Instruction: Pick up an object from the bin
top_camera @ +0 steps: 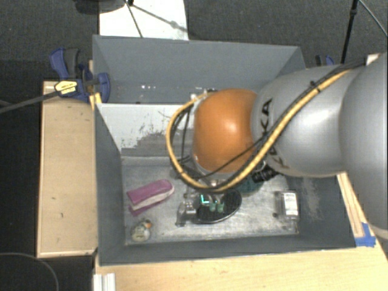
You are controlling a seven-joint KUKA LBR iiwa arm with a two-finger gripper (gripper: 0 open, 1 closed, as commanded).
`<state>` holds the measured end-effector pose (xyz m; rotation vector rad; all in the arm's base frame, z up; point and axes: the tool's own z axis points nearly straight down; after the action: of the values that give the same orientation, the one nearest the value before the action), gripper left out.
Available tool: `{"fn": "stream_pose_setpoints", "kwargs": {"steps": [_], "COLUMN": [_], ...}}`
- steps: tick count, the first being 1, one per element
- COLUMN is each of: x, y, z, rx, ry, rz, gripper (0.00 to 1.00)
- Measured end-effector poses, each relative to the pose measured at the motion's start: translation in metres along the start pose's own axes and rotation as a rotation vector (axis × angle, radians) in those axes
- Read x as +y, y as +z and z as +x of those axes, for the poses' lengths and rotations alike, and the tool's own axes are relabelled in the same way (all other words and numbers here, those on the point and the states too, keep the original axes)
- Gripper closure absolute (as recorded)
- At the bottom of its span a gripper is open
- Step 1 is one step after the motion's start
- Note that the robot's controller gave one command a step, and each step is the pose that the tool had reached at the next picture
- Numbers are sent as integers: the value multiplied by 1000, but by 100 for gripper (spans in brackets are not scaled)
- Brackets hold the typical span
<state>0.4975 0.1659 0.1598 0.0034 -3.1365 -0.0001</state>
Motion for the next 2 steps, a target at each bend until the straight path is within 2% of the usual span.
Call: {"fn": "stream_pose_setpoints", "kwargs": {"steps": [1,2], "x": [81,79], "y": [78,75], "z": [-47,-49], "rx": [-6,-8], "ry": [-178,-168], "rz": [-2,-2], "gripper": [0,100]}}
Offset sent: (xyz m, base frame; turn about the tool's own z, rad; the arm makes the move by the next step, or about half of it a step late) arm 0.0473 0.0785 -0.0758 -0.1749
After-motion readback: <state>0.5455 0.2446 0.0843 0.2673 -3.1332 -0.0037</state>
